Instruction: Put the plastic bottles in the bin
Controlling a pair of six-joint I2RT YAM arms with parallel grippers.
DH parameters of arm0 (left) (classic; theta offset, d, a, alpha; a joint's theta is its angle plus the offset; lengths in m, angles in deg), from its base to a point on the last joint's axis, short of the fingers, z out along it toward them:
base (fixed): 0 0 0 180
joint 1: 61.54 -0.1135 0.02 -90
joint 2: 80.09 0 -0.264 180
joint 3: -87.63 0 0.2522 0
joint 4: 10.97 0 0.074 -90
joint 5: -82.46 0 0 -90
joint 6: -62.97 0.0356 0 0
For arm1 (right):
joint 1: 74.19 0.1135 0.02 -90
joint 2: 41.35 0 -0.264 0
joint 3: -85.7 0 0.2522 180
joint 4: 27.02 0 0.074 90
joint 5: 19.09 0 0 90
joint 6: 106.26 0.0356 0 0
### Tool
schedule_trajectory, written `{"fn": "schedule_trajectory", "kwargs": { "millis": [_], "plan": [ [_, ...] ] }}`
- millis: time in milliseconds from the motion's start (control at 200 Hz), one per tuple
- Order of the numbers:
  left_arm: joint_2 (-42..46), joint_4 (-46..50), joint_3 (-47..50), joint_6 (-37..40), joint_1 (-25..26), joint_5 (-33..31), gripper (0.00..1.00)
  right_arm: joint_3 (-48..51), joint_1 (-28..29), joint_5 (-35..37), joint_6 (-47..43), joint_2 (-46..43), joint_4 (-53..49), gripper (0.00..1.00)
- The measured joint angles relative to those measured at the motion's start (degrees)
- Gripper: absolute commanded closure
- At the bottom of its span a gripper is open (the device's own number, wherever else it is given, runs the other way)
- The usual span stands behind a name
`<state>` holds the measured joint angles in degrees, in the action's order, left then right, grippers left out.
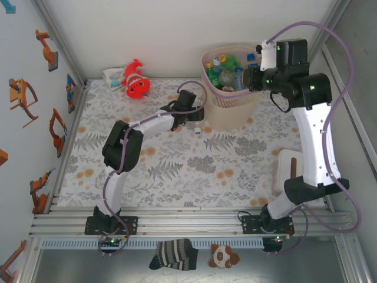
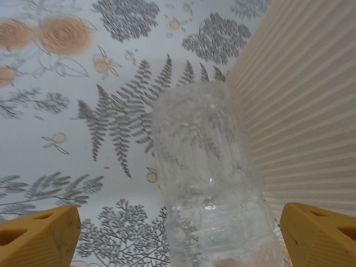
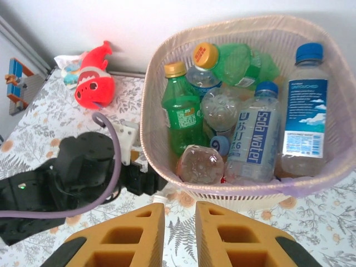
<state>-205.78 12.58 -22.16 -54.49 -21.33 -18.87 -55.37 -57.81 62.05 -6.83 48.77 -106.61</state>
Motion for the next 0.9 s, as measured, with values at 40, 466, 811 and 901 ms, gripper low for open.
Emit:
{"fn": "schedule_trajectory", "kwargs": {
  "millis": [40,466,811,901],
  "plan": [
    [-0.72,0.22,-0.39,-0.02,0.39,0.0,0.07,0.0,0.02,0.46,0.02,-0.42,0.0,0.78],
    [-5.79,6.95,-3.54,-0.33,2.12,-3.26,0.19,2.54,0.02,1.05,0.26,-1.14,-0.44,0.79],
    [-4.74,4.68,0.17,0.07,2.1,-4.7,0.34,3.78,0.02,1.03,1.27,-1.22,-0.33,0.79],
    [-4.24,3.89,1.16,0.2,2.1,-4.74,0.38,4.07,0.02,1.03,1.29,-1.22,-0.2,0.79]
  ]
}}
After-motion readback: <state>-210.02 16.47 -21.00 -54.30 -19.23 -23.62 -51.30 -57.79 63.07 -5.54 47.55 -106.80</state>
